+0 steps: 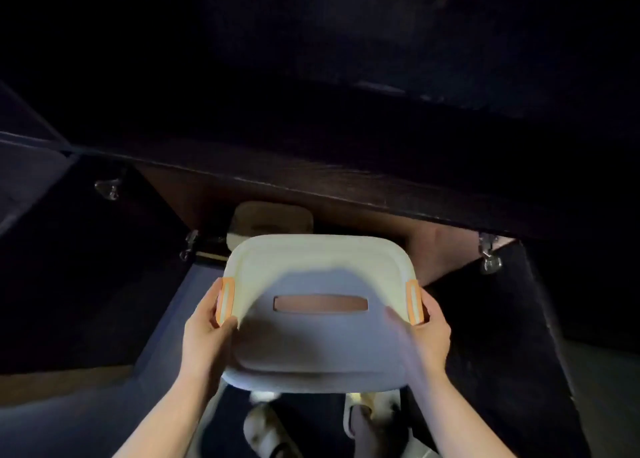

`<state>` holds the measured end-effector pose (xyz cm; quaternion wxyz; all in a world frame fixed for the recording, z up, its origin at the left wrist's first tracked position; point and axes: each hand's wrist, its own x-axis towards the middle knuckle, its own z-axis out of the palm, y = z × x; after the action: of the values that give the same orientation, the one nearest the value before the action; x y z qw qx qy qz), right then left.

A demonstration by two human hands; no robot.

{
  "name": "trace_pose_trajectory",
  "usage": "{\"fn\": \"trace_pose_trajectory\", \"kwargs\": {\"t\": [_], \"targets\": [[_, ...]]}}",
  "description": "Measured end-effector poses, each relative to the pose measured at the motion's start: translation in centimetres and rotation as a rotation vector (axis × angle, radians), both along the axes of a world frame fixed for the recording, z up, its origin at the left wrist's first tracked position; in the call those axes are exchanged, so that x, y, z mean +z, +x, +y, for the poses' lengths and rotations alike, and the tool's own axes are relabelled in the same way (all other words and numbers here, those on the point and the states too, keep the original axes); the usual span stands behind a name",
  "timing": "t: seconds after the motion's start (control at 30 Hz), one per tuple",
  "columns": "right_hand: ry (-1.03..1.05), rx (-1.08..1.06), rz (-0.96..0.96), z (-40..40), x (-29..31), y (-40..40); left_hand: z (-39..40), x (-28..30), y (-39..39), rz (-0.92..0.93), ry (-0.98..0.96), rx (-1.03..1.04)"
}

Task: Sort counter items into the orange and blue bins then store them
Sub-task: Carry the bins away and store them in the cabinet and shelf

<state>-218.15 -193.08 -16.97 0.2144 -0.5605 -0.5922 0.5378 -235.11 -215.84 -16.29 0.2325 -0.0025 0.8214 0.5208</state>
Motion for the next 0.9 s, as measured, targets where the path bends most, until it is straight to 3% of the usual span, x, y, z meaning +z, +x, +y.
{"fn": "trace_pose_trajectory", "kwargs": {"t": [0.2, 0.43, 0.9], "targets": [[-0.049, 0.066, -0.202, 1.2, -9.2, 1.9, 1.7, -9.3, 2.1, -0.148, -0.152, 0.005], [-0.092, 0.165, -0.421, 7.2, -20.1, 2.1, 7.8, -21.9, 3.3, -0.249, -0.166, 0.049], [-0.145, 0.188, -0.502, 20.6, -35.2, -5.6, 20.4, -37.2, -5.1, -0.167, -0.349, -0.343]]}}
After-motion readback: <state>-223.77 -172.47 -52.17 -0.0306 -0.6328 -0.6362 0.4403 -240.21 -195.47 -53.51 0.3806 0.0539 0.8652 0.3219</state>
